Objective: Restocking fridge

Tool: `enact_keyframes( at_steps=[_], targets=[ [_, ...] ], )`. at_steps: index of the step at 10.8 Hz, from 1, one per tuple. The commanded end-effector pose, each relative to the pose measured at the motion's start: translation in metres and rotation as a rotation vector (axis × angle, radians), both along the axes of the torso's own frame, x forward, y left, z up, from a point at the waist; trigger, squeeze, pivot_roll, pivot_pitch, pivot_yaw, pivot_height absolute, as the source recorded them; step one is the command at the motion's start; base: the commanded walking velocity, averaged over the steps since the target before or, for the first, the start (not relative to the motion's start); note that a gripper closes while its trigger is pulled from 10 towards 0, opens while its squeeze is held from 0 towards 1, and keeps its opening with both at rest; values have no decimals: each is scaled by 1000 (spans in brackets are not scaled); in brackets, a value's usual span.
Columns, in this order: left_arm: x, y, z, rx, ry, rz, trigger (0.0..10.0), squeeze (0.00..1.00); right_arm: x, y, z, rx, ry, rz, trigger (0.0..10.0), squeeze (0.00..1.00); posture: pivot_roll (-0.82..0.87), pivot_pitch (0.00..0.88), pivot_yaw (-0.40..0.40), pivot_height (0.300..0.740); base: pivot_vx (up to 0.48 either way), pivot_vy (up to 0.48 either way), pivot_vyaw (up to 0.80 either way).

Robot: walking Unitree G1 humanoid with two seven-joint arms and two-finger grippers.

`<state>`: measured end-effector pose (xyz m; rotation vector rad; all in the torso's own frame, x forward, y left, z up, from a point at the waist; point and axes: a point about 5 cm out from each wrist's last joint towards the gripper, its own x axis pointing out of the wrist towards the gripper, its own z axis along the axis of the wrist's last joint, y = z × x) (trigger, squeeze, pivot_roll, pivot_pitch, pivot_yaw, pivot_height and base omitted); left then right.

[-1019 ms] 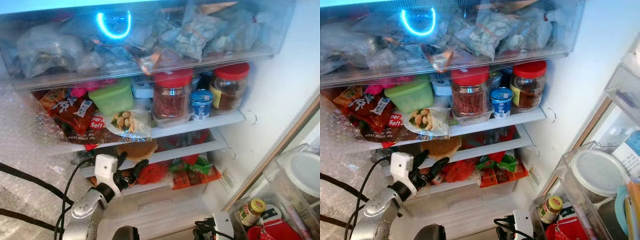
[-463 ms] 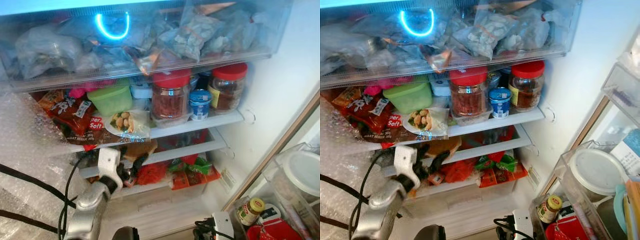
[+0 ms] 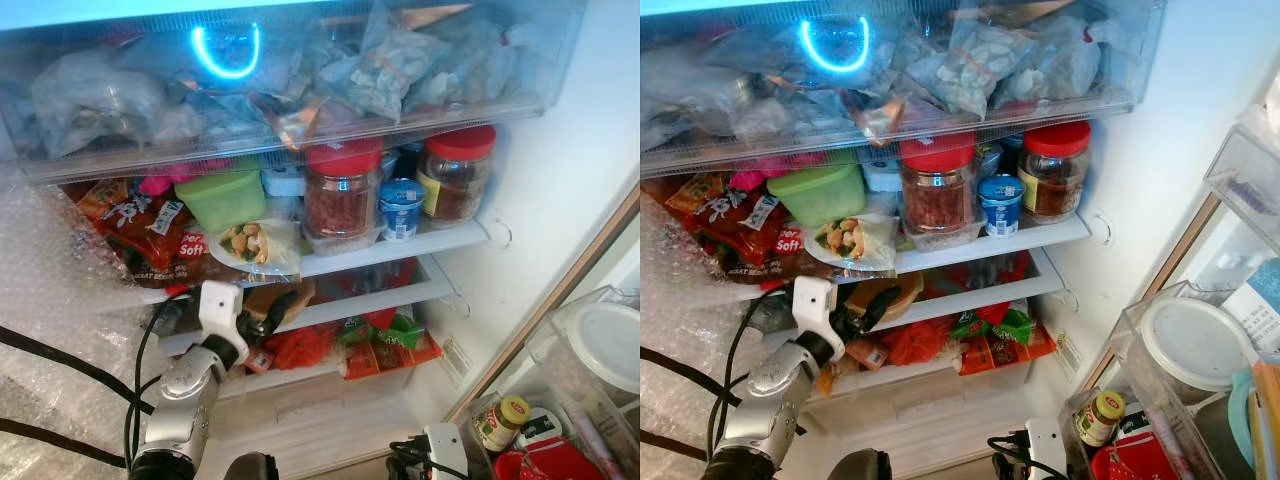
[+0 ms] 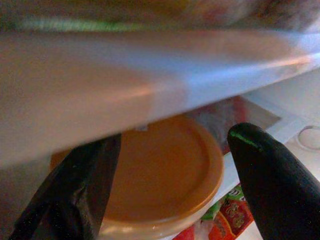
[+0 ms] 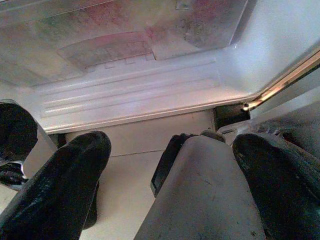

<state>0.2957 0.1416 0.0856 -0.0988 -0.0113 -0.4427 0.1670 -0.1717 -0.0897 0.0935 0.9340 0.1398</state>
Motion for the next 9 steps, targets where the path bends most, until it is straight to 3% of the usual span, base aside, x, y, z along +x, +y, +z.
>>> enact_keyframes(
  at_steps=[1,6,9],
  targets=[
    [-2,3,4,6,-21,-9,10000,0,-14,-2,-6,-3,57,-20,10000,0,-10,0,8,642,0,0,0],
    [-34,3,4,70,-5,-101,10000,0,-14,-2,-6,-2,56,-20,10000,0,-9,0,9,642,0,0,0],
    [-47,8,-11,105,75,-97,10000,0,-14,-2,-6,-3,56,-14,10000,0,-5,0,8,642,0,0,0]
  ],
)
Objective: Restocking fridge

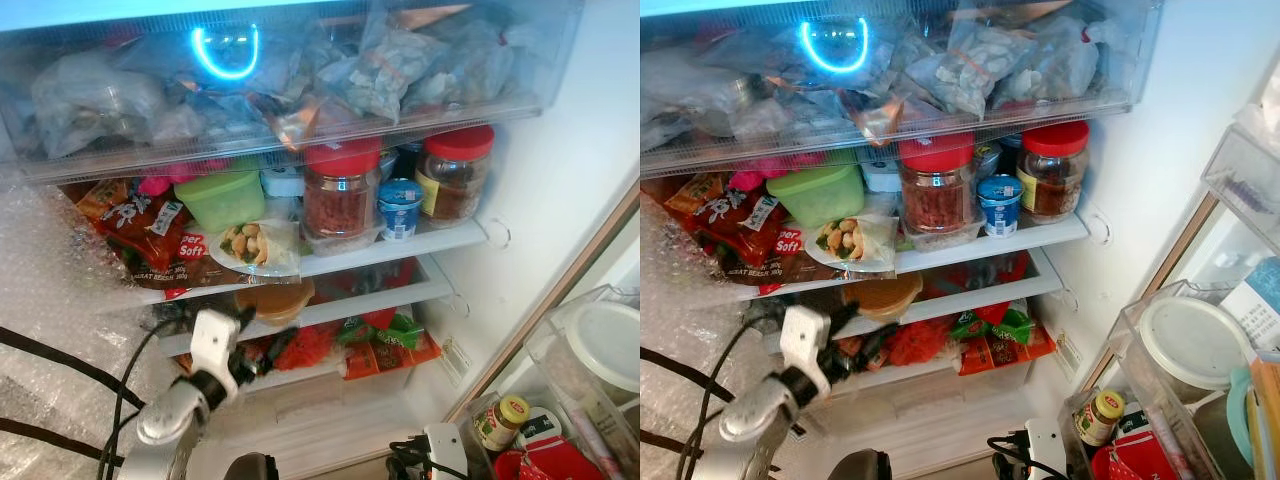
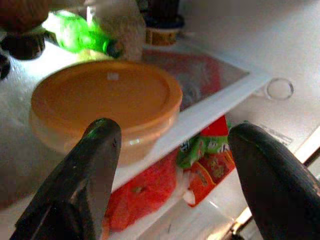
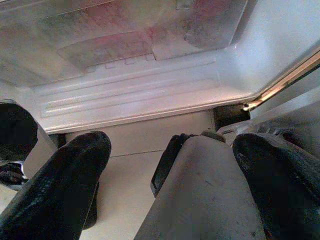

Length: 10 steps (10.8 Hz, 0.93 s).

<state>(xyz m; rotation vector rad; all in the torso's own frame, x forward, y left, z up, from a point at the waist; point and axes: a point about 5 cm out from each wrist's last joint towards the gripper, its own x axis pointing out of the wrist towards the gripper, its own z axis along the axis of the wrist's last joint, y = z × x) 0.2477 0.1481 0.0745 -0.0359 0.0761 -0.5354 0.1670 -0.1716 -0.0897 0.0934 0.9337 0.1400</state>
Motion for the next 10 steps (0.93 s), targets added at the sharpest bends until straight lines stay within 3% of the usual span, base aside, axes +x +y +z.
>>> enact_keyframes(
  at_steps=[1,6,9,10],
  targets=[
    [-2,2,-9,44,40,0,10000,0,-14,-2,-6,-3,56,-15,10000,0,-7,0,8,642,0,0,0],
    [17,1,-23,50,45,103,10000,0,-14,-2,-6,-5,55,-18,10000,0,-13,0,7,642,0,0,0],
    [32,-1,-21,37,26,134,10000,0,-14,-2,-6,-5,55,-21,10000,0,-19,0,10,642,0,0,0],
    [44,-3,-20,23,14,164,10000,0,-14,-2,-6,-4,55,-20,10000,0,-14,0,7,642,0,0,0]
  ],
)
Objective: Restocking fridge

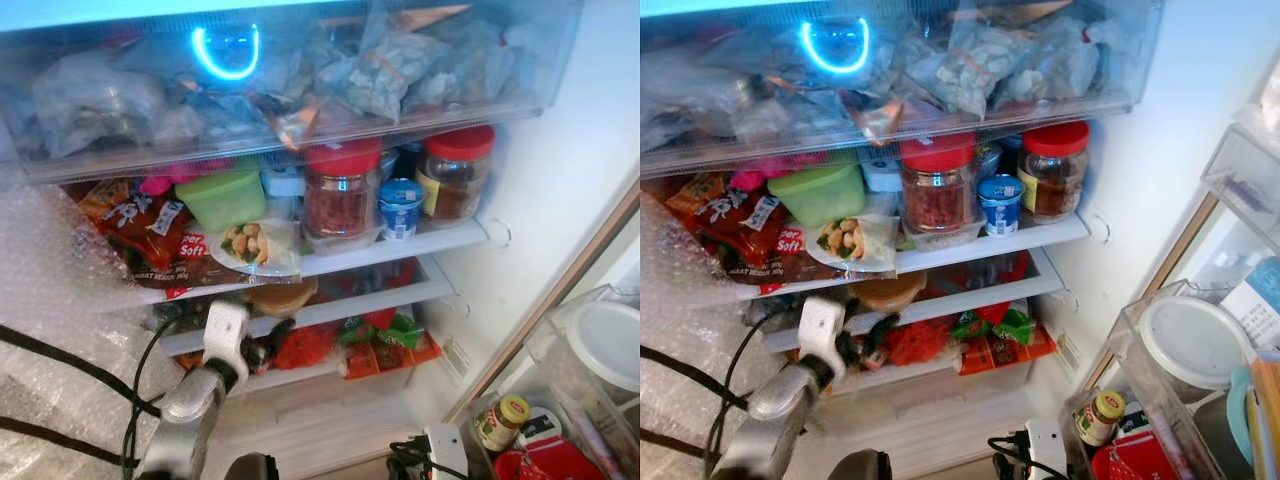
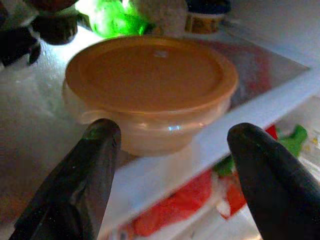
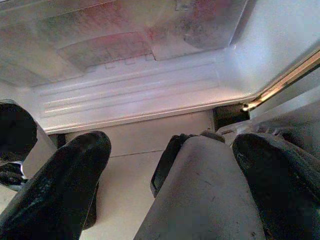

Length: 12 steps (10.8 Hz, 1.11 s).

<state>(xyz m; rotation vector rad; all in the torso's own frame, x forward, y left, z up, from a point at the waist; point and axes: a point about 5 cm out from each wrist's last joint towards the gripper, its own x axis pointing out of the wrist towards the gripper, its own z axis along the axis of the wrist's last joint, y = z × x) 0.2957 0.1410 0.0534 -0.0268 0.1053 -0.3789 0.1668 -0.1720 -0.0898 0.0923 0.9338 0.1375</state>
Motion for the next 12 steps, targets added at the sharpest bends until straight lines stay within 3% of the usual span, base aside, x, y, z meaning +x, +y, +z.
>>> enact_keyframes(
  at_steps=[1,2,3,7,12],
  targets=[
    [7,-1,2,-7,-12,19,10000,0,-14,-2,-6,-2,55,-15,10000,0,-17,0,7,642,0,0,0],
    [15,-8,2,-16,2,10,10000,0,-14,-1,-6,1,54,-20,10000,0,-33,0,17,642,0,0,0],
    [12,-10,3,-29,-7,-3,10000,0,-14,-1,-6,2,53,-25,10000,0,-29,0,19,642,0,0,0],
    [-25,2,2,-19,-70,-26,10000,0,-14,-1,-6,3,53,-22,10000,0,-13,0,12,642,0,0,0],
    [-32,-1,9,-14,-90,-41,10000,0,-13,-1,-6,0,54,-19,10000,0,-16,0,13,642,-99,0,0]
  ],
)
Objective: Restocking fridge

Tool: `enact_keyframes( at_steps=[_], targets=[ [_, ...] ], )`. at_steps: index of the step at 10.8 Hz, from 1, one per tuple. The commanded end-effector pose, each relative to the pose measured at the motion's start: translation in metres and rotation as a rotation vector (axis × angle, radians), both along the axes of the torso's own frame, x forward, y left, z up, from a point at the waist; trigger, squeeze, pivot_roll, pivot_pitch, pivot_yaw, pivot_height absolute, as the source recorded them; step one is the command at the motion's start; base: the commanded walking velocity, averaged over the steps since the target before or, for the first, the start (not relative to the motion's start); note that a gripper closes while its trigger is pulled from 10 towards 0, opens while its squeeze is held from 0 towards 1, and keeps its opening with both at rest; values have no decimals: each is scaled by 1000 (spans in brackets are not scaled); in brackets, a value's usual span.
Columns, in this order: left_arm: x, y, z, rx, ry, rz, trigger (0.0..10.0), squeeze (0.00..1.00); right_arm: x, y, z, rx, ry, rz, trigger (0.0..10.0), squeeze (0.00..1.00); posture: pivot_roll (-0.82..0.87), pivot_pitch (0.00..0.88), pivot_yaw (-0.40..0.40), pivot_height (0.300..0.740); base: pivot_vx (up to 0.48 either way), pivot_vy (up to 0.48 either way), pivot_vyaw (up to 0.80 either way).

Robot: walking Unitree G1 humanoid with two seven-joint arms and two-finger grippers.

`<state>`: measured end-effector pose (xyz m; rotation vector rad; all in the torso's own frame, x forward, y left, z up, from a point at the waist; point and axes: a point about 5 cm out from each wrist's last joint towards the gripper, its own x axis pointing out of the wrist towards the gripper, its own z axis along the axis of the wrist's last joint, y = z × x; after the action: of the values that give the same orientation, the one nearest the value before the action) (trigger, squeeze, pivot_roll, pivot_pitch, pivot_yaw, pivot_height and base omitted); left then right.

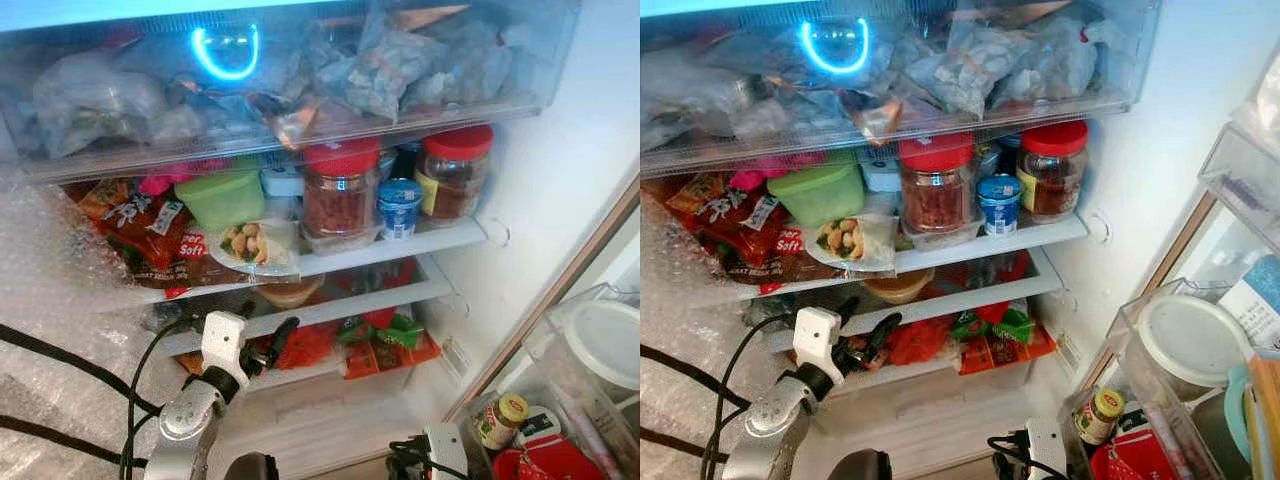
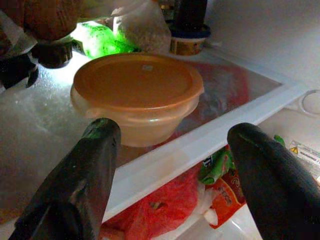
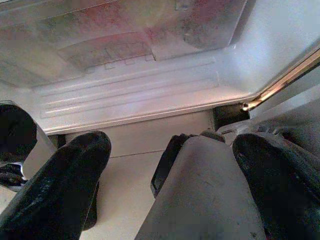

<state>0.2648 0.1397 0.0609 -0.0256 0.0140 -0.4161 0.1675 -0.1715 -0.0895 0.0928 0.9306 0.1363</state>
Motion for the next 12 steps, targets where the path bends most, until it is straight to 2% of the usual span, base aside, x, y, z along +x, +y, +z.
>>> enact_keyframes(
  at_steps=[1,7,12],
  targets=[
    [-1,2,2,4,3,-3,10000,0,-13,-2,-6,0,56,-20,10000,0,-17,0,15,642,-251,0,0],
    [-2,7,-1,11,31,14,10000,0,-14,-1,-7,4,57,-21,10000,0,-15,0,19,642,-265,0,0],
    [-6,12,-13,6,84,29,10000,0,-15,-1,-7,2,58,-19,10000,0,-12,0,18,642,-266,0,0]
  ],
)
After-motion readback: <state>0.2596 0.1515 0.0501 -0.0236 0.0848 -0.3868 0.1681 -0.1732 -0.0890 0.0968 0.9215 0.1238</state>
